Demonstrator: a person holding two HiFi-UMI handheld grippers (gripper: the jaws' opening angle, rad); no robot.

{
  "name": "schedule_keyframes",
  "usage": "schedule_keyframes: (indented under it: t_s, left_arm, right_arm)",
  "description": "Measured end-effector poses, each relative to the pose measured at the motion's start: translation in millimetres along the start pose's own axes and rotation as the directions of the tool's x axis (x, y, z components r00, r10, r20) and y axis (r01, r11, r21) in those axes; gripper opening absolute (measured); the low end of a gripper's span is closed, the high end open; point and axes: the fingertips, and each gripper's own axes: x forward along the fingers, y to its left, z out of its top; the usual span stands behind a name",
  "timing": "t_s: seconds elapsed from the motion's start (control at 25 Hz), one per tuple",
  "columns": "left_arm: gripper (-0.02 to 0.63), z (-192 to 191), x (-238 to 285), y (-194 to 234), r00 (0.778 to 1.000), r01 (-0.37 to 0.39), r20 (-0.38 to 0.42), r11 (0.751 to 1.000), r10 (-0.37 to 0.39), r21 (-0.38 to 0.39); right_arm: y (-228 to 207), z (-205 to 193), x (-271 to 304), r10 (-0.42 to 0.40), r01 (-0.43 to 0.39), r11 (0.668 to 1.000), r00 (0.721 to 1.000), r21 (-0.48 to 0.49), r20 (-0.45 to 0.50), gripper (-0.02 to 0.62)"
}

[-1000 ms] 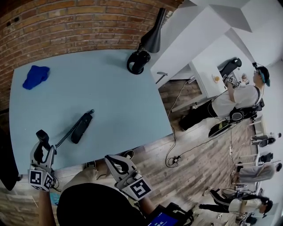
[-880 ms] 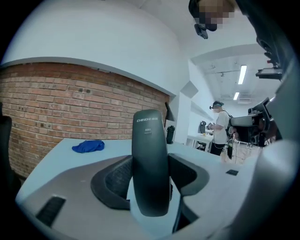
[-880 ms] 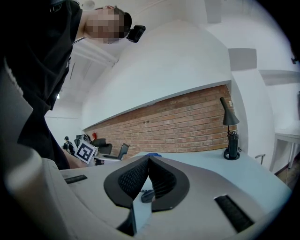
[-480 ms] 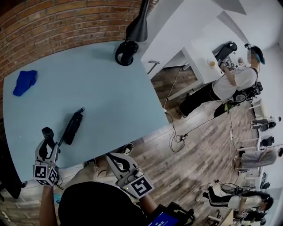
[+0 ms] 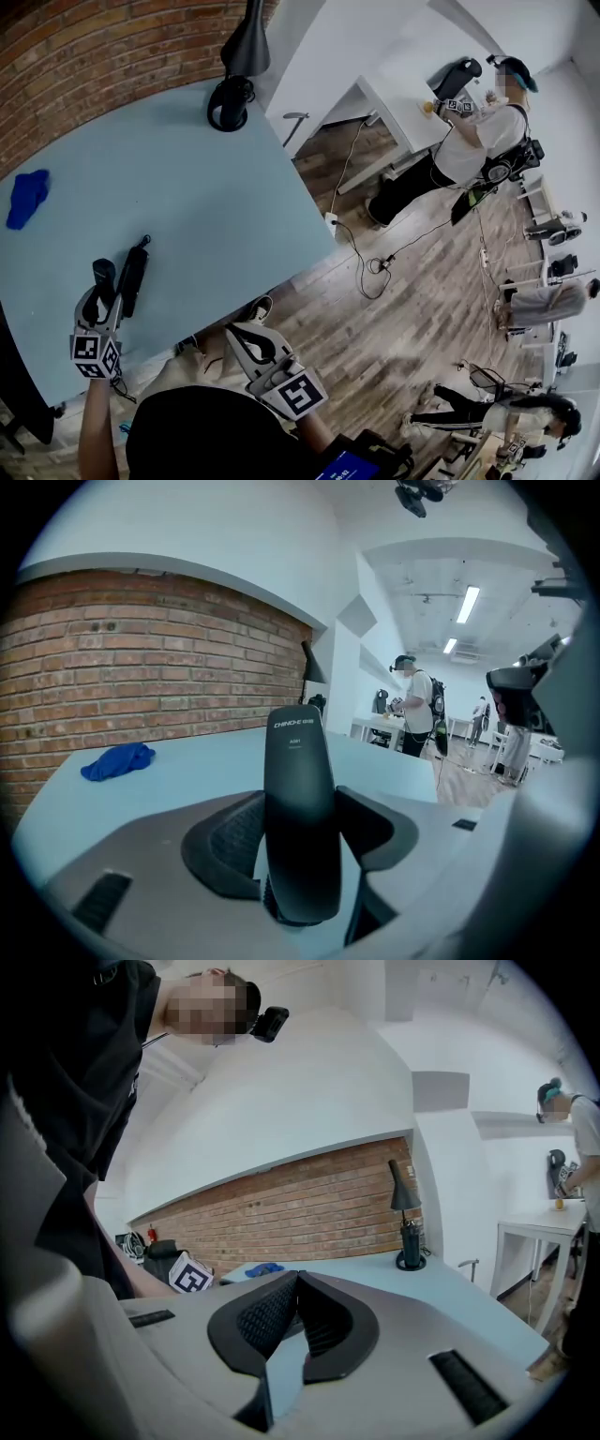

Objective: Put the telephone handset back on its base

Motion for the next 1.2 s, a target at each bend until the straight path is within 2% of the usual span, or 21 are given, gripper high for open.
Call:
schedule_keyframes:
  t_s: [0.44, 0.72, 0.92, 1.12, 1.2]
  left_arm:
    - [0.264, -32, 58, -3, 0.993, 0.03, -0.115, 0.999, -0.032, -0.023]
    - [0.264, -59, 83, -2, 0.981, 0.015, -0.192, 1.0, -0.015, -0.001]
    - [0.262, -65, 98, -7, 0.976, 0.023, -0.218, 0.999, -0.017, 0.028]
    - [0.267, -73, 94, -12, 0.97, 0.023, -0.245, 0.994, 0.003, 0.104]
    - [0.269, -73, 92, -14, 0.969, 0.02, -0.247, 0.994, 0.008, 0.108]
  right_arm:
    - [-27, -6, -30, -0.106, 0.106, 0.994, 0.994, 0.033, -0.01, 0.014]
    - [-39, -12, -39, -0.143, 0.143, 0.989, 0.99, 0.035, -0.009, 0.014]
    - [-46, -17, -34, -0.147, 0.148, 0.988, 0.989, 0.042, -0.011, 0.014]
    - [-38, -15, -30, -0.127, 0.127, 0.991, 0.992, 0.042, -0.008, 0.014]
    - [-36, -14, -29, -0.113, 0.113, 0.993, 0.994, 0.036, -0.007, 0.014]
